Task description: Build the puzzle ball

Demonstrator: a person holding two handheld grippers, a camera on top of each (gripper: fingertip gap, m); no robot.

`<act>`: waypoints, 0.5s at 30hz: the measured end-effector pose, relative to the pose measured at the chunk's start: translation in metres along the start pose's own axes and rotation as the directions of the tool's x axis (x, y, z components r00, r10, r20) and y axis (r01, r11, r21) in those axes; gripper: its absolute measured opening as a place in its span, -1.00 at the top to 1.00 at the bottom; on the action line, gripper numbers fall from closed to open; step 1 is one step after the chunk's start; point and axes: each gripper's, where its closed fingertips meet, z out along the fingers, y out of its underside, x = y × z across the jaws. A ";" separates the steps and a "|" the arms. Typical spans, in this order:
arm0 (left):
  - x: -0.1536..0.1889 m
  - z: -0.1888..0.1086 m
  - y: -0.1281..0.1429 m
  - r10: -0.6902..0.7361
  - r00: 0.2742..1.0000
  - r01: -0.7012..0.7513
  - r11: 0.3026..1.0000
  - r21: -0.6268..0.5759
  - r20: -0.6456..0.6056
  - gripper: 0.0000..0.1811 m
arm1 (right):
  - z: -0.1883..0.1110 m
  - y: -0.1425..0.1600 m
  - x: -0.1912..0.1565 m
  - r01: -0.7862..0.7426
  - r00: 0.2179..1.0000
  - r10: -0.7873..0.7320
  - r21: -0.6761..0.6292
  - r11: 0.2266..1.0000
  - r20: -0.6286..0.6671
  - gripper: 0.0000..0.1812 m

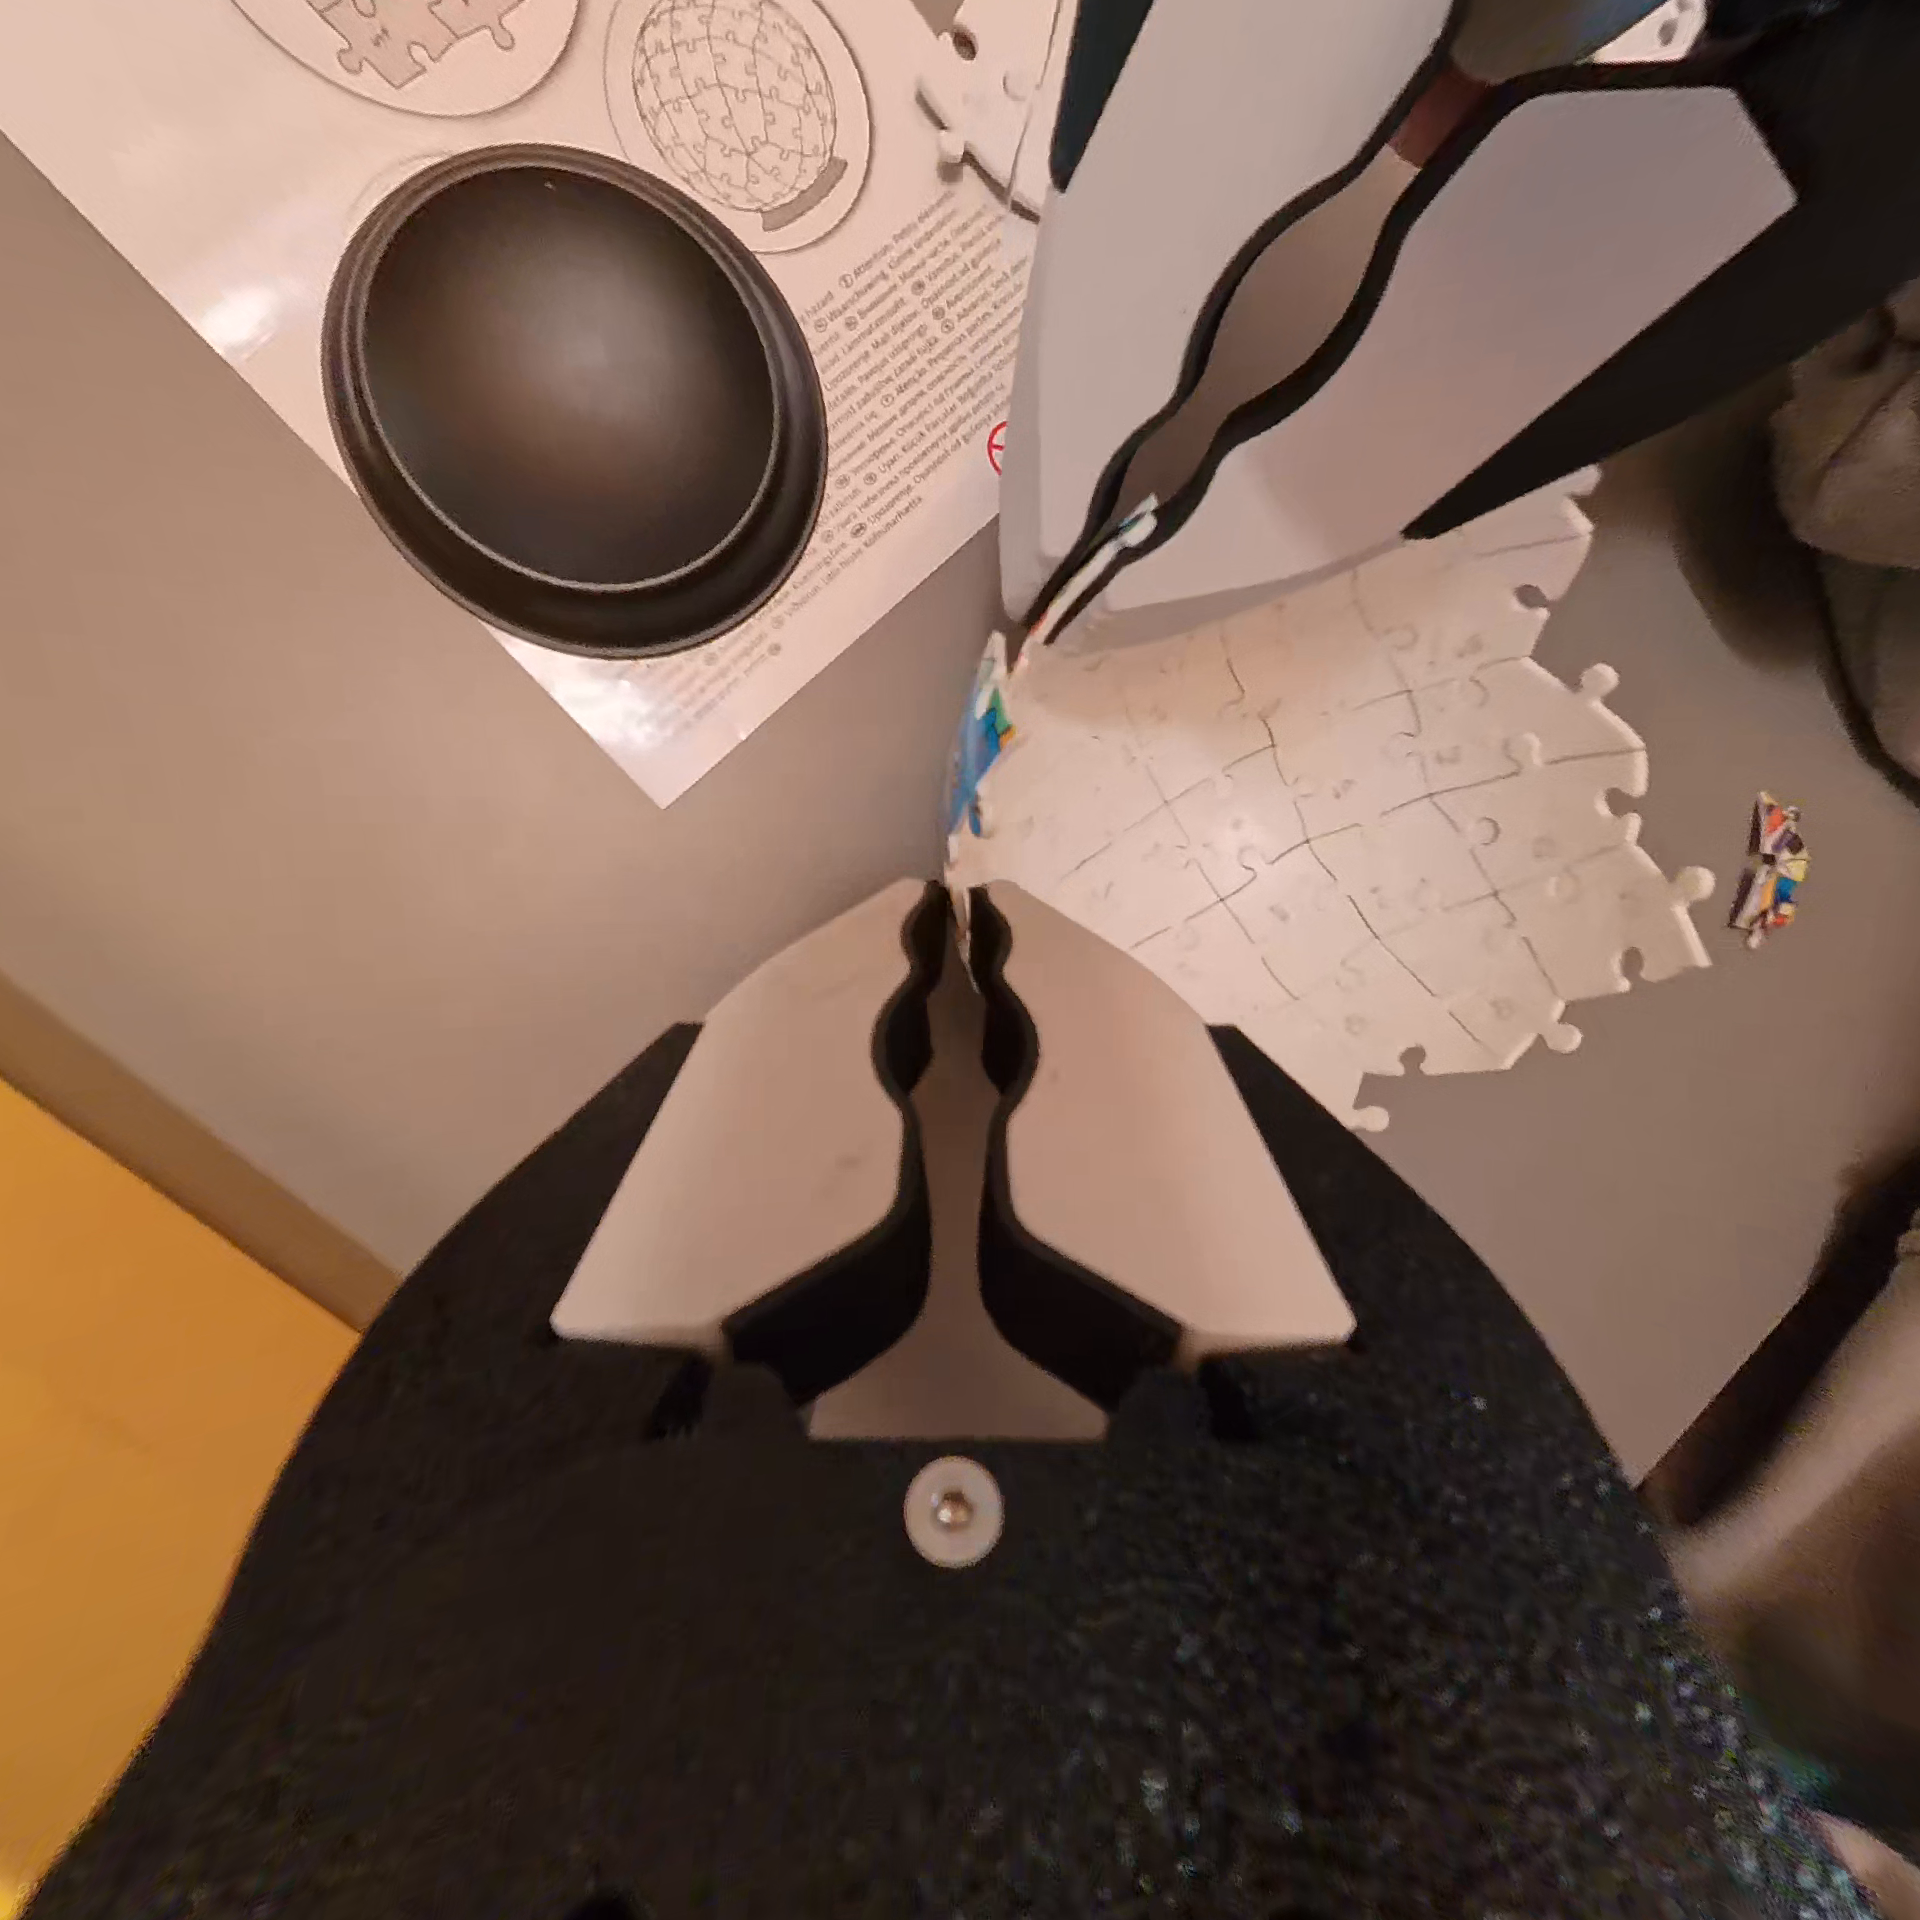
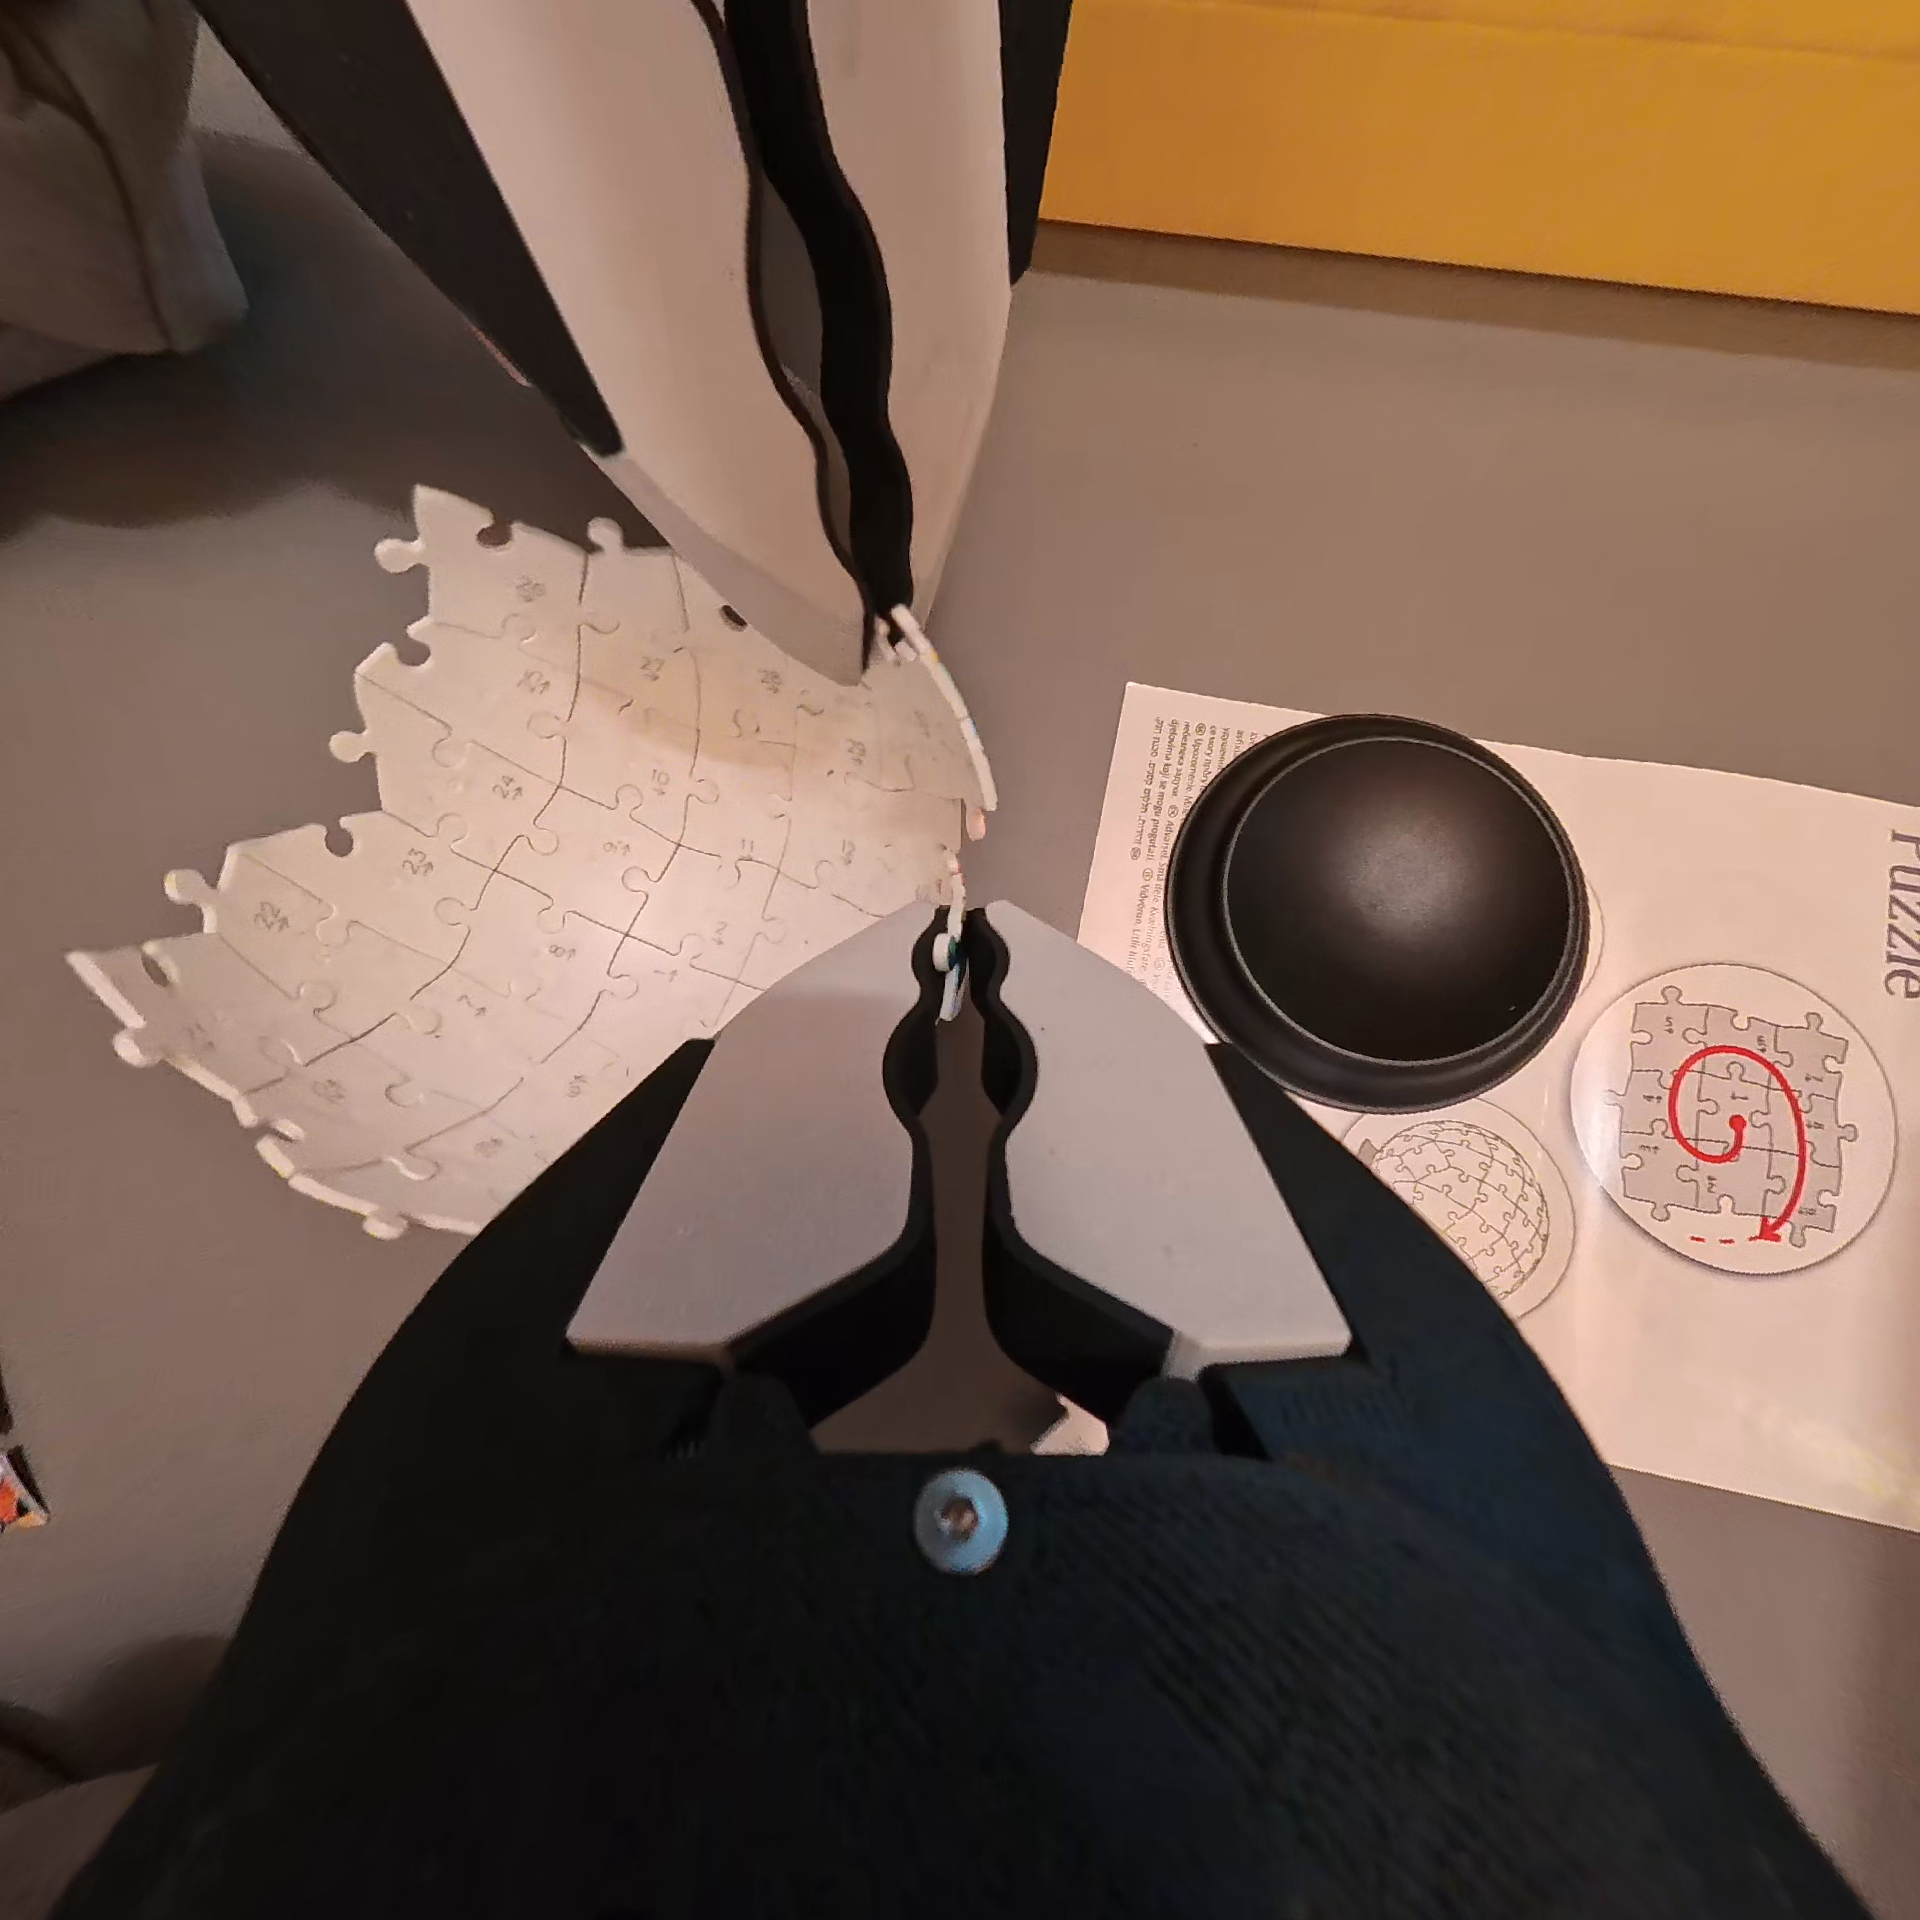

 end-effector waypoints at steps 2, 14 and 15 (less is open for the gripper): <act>-0.001 0.001 0.000 -0.004 1.000 0.004 1.000 -0.003 0.009 0.96 | 0.000 0.000 0.000 0.004 1.000 -0.004 0.001 1.000 -0.001 0.97; 0.005 0.003 -0.008 0.090 0.996 -0.091 0.996 0.014 0.024 0.98 | 0.002 0.000 -0.002 0.041 0.999 -0.041 -0.001 0.999 0.007 0.95; 0.005 0.003 -0.008 0.096 0.995 -0.097 0.995 0.015 0.027 0.98 | 0.003 0.001 -0.002 0.046 0.999 -0.046 -0.004 0.999 0.006 0.95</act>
